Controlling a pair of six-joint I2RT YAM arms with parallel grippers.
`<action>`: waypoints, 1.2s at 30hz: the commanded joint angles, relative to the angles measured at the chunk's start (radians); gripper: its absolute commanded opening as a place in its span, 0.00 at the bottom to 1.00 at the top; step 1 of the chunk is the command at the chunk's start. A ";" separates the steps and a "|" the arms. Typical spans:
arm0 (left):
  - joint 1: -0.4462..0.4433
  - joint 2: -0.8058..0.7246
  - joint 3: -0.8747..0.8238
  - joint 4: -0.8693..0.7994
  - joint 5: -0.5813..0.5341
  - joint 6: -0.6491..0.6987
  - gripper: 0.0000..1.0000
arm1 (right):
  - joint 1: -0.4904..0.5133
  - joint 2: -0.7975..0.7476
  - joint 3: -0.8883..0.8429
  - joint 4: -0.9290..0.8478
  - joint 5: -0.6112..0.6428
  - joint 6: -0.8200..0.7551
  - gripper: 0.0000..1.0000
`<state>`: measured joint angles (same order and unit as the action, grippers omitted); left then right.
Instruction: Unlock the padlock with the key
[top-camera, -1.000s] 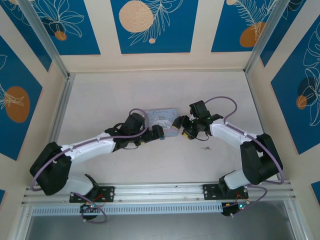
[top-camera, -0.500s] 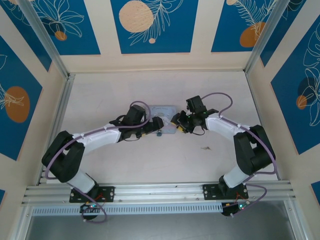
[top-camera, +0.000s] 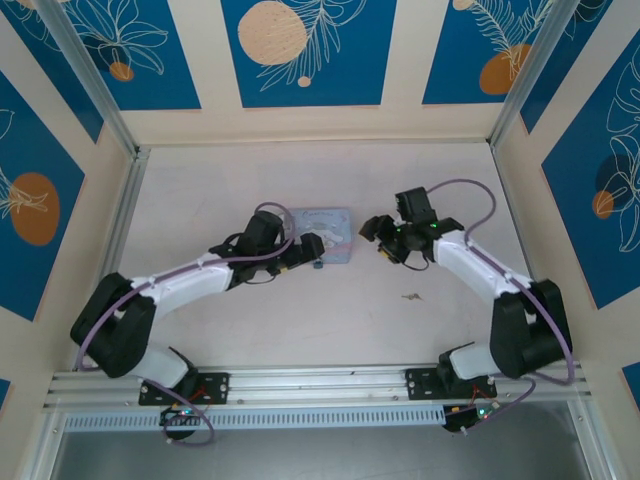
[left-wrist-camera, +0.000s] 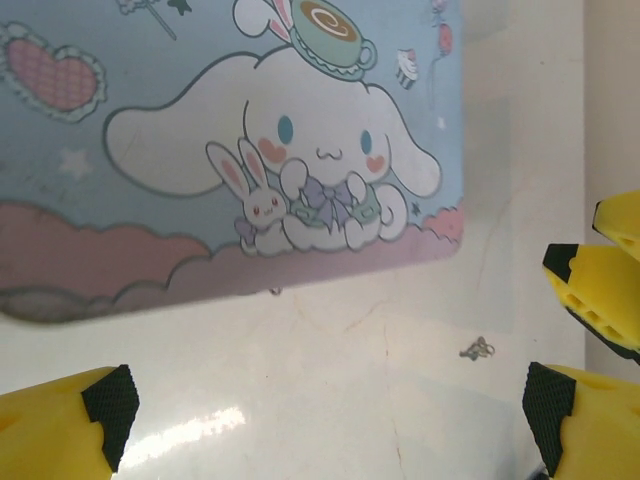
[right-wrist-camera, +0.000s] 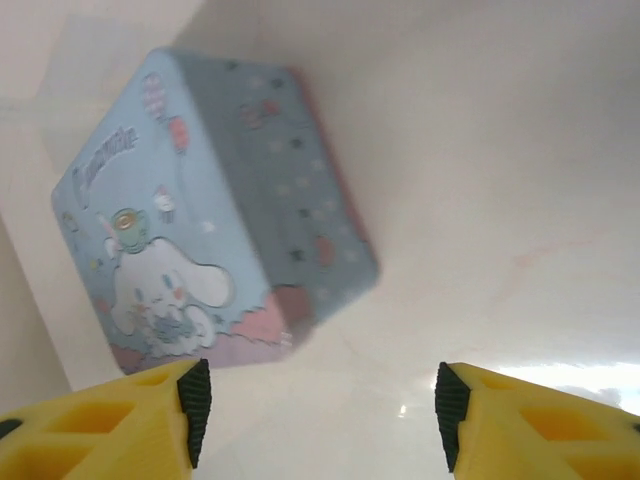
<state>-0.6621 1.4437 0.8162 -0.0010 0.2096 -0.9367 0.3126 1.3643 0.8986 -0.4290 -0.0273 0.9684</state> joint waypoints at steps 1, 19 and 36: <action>0.008 -0.074 -0.042 0.017 0.001 -0.008 1.00 | -0.067 -0.070 -0.112 -0.130 0.085 -0.053 0.68; 0.009 -0.114 -0.074 0.031 0.001 -0.014 1.00 | -0.169 -0.137 -0.326 -0.074 0.031 -0.100 0.68; 0.007 -0.120 -0.066 0.019 -0.009 -0.011 1.00 | 0.171 -0.022 -0.270 -0.019 0.027 0.117 0.67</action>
<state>-0.6621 1.3483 0.7540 0.0154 0.2092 -0.9440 0.4290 1.3025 0.5957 -0.4599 0.0116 1.0142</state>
